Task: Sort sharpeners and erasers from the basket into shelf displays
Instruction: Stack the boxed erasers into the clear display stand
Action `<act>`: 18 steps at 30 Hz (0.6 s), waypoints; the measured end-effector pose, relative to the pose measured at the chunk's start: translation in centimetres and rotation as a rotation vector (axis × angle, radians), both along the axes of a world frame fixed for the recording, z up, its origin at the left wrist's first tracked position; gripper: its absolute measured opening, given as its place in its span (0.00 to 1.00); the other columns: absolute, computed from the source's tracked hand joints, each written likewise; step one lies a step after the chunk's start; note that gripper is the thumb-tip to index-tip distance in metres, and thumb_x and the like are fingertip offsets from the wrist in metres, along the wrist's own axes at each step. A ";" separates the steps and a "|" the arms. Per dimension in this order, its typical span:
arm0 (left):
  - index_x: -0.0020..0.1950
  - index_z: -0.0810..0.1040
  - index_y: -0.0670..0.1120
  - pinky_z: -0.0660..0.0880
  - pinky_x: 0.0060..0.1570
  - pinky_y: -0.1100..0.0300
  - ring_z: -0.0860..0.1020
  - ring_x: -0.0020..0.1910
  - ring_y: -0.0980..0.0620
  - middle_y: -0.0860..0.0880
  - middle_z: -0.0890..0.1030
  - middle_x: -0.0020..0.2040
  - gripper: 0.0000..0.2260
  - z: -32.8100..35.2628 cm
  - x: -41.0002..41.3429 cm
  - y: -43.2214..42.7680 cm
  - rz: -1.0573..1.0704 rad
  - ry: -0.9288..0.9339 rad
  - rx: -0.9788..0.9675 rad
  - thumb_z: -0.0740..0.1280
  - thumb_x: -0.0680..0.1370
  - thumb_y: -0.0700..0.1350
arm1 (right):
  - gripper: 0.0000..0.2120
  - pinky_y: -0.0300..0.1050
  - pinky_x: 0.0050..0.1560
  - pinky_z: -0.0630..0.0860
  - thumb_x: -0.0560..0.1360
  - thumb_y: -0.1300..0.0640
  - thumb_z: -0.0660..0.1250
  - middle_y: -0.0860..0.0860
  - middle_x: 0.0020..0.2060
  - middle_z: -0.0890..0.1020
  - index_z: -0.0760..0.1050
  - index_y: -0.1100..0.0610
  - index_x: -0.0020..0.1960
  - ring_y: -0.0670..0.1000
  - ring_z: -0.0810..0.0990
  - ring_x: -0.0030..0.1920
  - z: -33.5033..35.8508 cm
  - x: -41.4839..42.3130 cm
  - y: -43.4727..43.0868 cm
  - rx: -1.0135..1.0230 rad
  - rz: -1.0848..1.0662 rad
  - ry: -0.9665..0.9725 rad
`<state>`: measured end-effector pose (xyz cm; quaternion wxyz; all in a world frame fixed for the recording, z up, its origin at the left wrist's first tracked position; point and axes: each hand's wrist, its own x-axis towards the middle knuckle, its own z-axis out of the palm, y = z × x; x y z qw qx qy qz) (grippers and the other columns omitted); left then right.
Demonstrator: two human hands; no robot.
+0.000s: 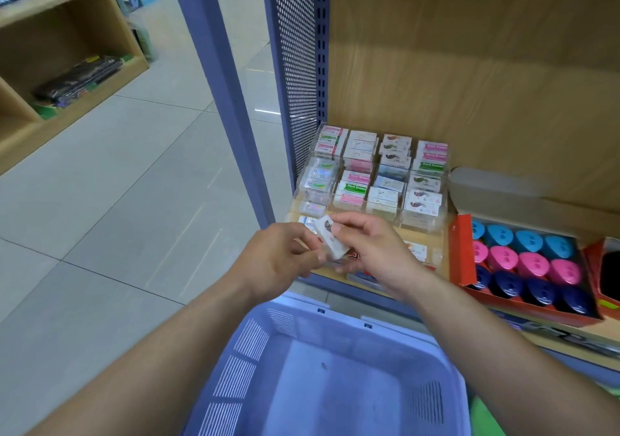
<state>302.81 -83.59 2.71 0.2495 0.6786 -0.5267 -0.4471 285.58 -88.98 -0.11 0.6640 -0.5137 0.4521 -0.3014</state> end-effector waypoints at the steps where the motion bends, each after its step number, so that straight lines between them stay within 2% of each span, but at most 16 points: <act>1: 0.47 0.80 0.49 0.76 0.41 0.59 0.83 0.39 0.53 0.51 0.86 0.41 0.05 -0.3 -0.2 -0.2 -0.028 -0.069 -0.016 0.73 0.77 0.49 | 0.08 0.49 0.33 0.80 0.82 0.58 0.65 0.59 0.43 0.83 0.82 0.52 0.56 0.54 0.79 0.35 -0.3 -0.7 0.1 -0.031 -0.012 0.050; 3: 0.48 0.80 0.54 0.78 0.46 0.58 0.83 0.42 0.54 0.55 0.85 0.43 0.05 -0.5 -0.7 -0.6 -0.055 -0.152 -0.029 0.73 0.76 0.53 | 0.07 0.44 0.28 0.73 0.81 0.57 0.67 0.52 0.36 0.81 0.83 0.50 0.53 0.51 0.74 0.29 -0.9 -2.6 0.0 -0.093 -0.055 0.148; 4: 0.49 0.80 0.54 0.78 0.49 0.58 0.82 0.44 0.55 0.56 0.85 0.44 0.06 -0.5 -1.0 -0.9 -0.064 -0.184 -0.031 0.72 0.77 0.54 | 0.05 0.44 0.28 0.74 0.80 0.58 0.68 0.49 0.37 0.82 0.83 0.52 0.53 0.49 0.74 0.28 -1.2 -3.8 -0.2 -0.111 -0.088 0.186; 6: 0.51 0.80 0.55 0.79 0.51 0.58 0.82 0.45 0.56 0.57 0.83 0.46 0.06 -0.7 -1.6 -1.3 -0.084 -0.238 -0.039 0.72 0.77 0.54 | 0.05 0.43 0.34 0.79 0.79 0.61 0.70 0.51 0.44 0.84 0.82 0.55 0.53 0.48 0.79 0.32 -1.7 -6.5 -1.0 -0.133 -0.149 0.262; 8: 0.52 0.80 0.55 0.79 0.51 0.59 0.81 0.46 0.56 0.57 0.82 0.48 0.05 -0.9 -2.2 -1.6 -0.095 -0.256 -0.039 0.72 0.77 0.52 | 0.06 0.44 0.40 0.82 0.78 0.63 0.70 0.53 0.47 0.85 0.82 0.56 0.54 0.50 0.84 0.37 -2.2 -9.1 -2.4 -0.139 -0.202 0.334; 10: 0.52 0.80 0.54 0.79 0.51 0.59 0.81 0.47 0.56 0.56 0.82 0.48 0.05 -1.2 -2.7 -1.9 -0.114 -0.262 -0.037 0.72 0.77 0.51 | 0.06 0.44 0.38 0.82 0.77 0.63 0.71 0.52 0.44 0.85 0.81 0.57 0.54 0.50 0.85 0.37 -2.6 -11.3 -3.8 -0.167 -0.236 0.444; 12: 0.51 0.80 0.54 0.79 0.52 0.58 0.81 0.47 0.56 0.57 0.81 0.49 0.05 -1.4 -3.3 -2.2 -0.131 -0.265 -0.030 0.72 0.77 0.51 | 0.05 0.38 0.33 0.76 0.76 0.58 0.73 0.48 0.41 0.83 0.80 0.52 0.51 0.46 0.83 0.38 -3.2 -12.6 -5.0 -0.260 -0.204 0.622; 13: 0.51 0.80 0.54 0.79 0.52 0.57 0.81 0.47 0.56 0.57 0.81 0.49 0.05 -1.5 -3.6 -2.3 -0.137 -0.266 -0.023 0.72 0.77 0.51 | 0.05 0.38 0.33 0.75 0.75 0.56 0.74 0.46 0.41 0.83 0.79 0.50 0.49 0.45 0.82 0.40 -3.4 -12.8 -5.5 -0.308 -0.170 0.704; 16: 0.52 0.80 0.54 0.80 0.53 0.55 0.81 0.48 0.55 0.57 0.81 0.49 0.05 -1.9 -4.2 -2.7 -0.151 -0.265 -0.002 0.72 0.77 0.51 | 0.07 0.45 0.42 0.79 0.75 0.55 0.73 0.43 0.42 0.82 0.76 0.45 0.44 0.45 0.81 0.44 -4.8 -12.2 -6.6 -0.384 -0.056 0.872; 18: 0.52 0.80 0.54 0.80 0.53 0.55 0.81 0.48 0.54 0.57 0.81 0.50 0.05 -2.0 -4.4 -3.0 -0.157 -0.260 -0.002 0.72 0.77 0.51 | 0.06 0.49 0.44 0.82 0.75 0.52 0.72 0.43 0.43 0.82 0.76 0.43 0.45 0.46 0.81 0.45 -5.7 -11.7 -7.2 -0.433 -0.032 0.975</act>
